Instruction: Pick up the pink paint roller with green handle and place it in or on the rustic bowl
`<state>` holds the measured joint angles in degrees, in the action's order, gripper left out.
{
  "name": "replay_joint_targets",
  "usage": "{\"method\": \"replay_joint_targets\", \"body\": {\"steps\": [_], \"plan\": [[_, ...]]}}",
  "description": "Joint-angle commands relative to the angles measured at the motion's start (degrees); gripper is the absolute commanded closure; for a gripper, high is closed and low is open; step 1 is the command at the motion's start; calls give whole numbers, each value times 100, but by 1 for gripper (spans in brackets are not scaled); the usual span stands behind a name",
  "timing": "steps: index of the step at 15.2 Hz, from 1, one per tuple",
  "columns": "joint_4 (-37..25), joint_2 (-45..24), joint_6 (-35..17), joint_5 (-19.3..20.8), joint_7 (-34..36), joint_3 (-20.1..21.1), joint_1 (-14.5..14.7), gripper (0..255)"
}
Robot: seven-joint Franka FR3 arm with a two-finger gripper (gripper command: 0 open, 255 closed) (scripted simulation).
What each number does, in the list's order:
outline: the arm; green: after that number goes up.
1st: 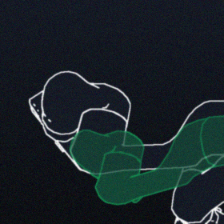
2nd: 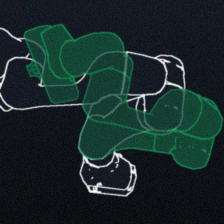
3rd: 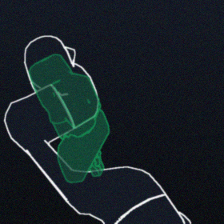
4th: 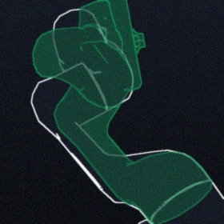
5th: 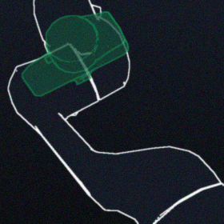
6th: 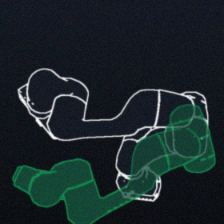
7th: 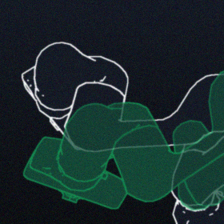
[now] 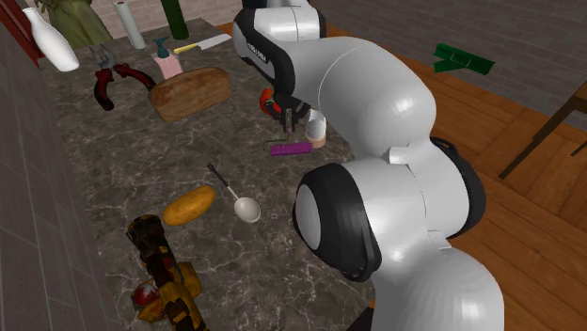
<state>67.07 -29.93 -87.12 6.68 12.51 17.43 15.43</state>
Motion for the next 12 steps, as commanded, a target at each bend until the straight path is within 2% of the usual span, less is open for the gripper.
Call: {"method": "replay_joint_targets", "body": {"steps": [1, 11, 12], "plan": [[-223, -38, 185, 8, 15, 5, 38, 255], [-1578, -404, 1168, 95, 9, -13, 230, 255], [-835, 54, 883, -5, -14, 21, 64, 255]]}}
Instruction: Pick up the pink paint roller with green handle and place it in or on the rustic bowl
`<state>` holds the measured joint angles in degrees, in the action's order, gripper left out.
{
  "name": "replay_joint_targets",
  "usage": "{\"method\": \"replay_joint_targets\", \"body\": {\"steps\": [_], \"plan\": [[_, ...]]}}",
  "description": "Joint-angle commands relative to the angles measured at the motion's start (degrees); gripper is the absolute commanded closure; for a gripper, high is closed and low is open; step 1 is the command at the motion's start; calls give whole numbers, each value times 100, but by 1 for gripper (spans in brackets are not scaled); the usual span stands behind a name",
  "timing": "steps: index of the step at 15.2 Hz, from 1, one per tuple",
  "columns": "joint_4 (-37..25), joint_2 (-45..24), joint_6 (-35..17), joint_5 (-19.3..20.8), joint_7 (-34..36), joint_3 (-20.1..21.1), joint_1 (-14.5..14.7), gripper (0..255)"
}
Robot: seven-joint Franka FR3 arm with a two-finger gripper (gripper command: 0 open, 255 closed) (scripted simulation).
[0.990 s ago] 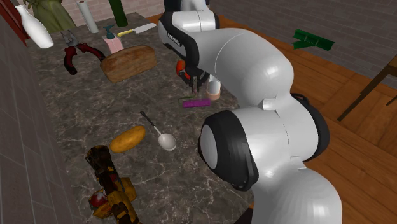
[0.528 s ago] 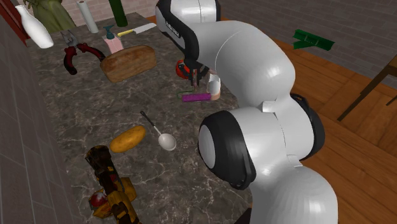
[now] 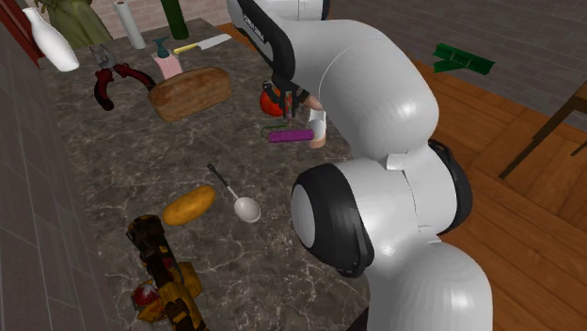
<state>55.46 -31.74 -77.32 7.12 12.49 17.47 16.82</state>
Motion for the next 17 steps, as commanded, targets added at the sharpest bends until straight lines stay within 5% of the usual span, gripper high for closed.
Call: {"method": "replay_joint_targets", "body": {"steps": [1, 8, 17], "plan": [[928, 622, -316, -138, -48, 44, -216, 255], [3731, 2685, -1130, -684, -503, -2, -790, 255], [6049, 4841, -1350, -1115, -1237, -370, -1025, 255]]}}
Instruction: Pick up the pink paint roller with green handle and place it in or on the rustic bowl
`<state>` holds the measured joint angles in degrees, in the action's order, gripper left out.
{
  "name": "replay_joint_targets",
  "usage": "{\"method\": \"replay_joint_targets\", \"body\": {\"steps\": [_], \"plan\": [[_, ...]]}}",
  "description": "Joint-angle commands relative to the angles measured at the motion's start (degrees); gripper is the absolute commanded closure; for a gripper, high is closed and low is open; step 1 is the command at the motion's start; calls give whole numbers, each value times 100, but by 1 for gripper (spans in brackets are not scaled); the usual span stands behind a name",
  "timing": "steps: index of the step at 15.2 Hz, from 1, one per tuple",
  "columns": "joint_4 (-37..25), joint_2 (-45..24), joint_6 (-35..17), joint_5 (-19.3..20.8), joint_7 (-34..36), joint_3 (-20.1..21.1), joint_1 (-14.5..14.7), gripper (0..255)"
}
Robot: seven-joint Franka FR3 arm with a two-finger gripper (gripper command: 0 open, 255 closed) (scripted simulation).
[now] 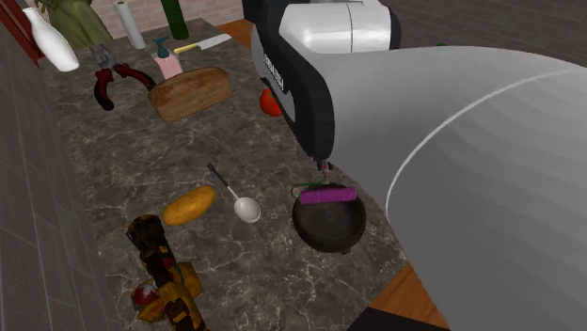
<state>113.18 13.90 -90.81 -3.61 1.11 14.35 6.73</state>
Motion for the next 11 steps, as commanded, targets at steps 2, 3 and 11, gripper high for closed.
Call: {"method": "replay_joint_targets", "body": {"steps": [2, 3, 11], "plan": [[692, 729, 35, -81, -255, -168, -31, 255], [940, 1012, 71, -95, -352, -239, -38, 255], [1554, 1011, -545, -118, -356, -208, -17, 255]]}}
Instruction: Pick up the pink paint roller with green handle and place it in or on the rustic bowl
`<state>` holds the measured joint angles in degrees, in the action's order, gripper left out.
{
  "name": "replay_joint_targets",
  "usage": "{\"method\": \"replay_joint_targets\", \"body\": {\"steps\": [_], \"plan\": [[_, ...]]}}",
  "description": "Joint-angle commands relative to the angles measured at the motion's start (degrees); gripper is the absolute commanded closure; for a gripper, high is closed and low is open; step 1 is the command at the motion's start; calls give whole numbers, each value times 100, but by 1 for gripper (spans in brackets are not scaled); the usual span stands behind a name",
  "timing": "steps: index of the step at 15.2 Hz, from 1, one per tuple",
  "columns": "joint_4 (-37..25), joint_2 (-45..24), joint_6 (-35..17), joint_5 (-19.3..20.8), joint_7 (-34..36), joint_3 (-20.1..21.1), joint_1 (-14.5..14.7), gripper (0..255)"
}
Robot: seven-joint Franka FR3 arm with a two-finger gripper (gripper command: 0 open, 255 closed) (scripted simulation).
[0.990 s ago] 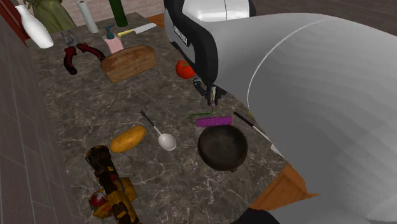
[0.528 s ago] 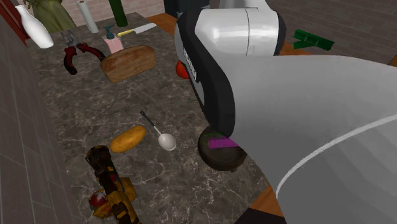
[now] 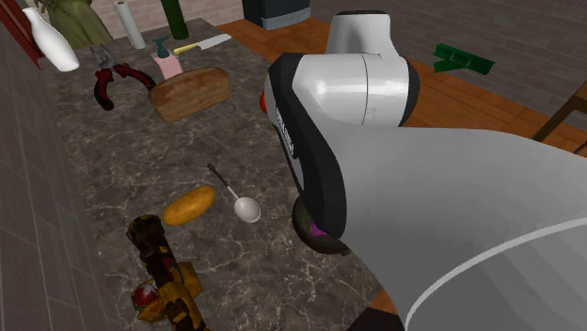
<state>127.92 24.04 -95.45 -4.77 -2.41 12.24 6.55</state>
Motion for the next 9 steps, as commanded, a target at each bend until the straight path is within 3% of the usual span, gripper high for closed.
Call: {"method": "replay_joint_targets", "body": {"steps": [1, 9], "plan": [[152, -9, -159, -4, -4, 8, 2, 255], [497, -60, -554, -16, -2, 36, 10, 255]]}}
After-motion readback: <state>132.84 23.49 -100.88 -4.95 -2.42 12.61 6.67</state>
